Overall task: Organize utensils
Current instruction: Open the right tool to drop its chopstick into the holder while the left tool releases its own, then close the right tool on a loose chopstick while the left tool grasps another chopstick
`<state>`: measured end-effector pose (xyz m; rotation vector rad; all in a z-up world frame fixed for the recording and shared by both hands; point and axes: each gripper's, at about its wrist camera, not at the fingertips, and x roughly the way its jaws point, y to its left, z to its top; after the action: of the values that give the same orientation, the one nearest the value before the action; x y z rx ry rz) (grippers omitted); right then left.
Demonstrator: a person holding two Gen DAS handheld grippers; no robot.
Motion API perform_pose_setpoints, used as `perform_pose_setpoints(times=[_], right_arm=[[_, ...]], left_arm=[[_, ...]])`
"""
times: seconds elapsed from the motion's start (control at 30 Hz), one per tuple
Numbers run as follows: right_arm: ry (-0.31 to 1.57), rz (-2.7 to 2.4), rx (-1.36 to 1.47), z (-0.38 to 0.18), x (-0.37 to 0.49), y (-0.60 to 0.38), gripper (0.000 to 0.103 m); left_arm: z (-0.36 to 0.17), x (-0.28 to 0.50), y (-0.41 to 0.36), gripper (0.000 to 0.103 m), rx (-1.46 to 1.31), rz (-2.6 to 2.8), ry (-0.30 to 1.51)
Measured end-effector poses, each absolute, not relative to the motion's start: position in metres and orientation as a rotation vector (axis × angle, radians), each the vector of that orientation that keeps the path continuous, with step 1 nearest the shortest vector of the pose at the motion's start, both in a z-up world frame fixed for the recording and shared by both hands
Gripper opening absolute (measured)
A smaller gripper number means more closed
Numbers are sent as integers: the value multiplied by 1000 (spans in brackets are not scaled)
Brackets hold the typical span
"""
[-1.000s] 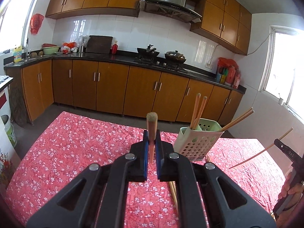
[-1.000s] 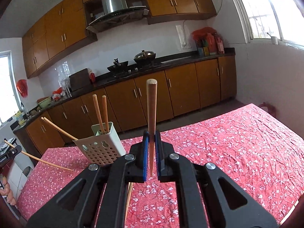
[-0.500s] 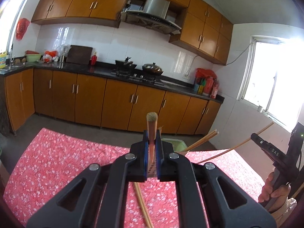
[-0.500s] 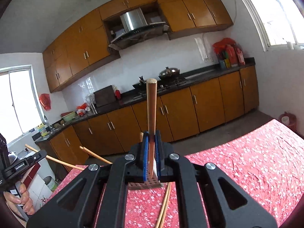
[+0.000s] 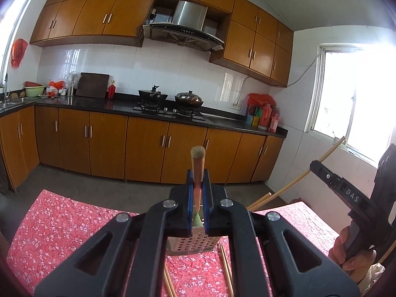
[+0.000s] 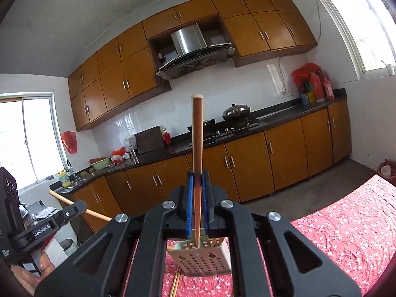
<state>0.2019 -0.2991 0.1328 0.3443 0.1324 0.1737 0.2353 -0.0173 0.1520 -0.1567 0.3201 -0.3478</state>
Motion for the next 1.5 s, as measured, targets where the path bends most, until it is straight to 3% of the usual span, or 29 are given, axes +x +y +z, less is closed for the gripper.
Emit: perform_pose_setpoints(times=[0.57,0.73,1.0,1.3,1.5], right_arm=[[247,150,312,102,242,-286,9],[244,148,308,104,238,-287,15],[252,109,292,105,213,-298,16],[566,52,305,22,197,-307,17],[791,108,267,-51,191,-277,17]], left_arm=[[110,292,-36,8,-117,-333,444],[106,294,-33,8,-124,-333,449],[116,267,-8,12,-177,-317,386],[113,225,26,14,-239,-276,340],[60,210,43,14,-226,-199,463]])
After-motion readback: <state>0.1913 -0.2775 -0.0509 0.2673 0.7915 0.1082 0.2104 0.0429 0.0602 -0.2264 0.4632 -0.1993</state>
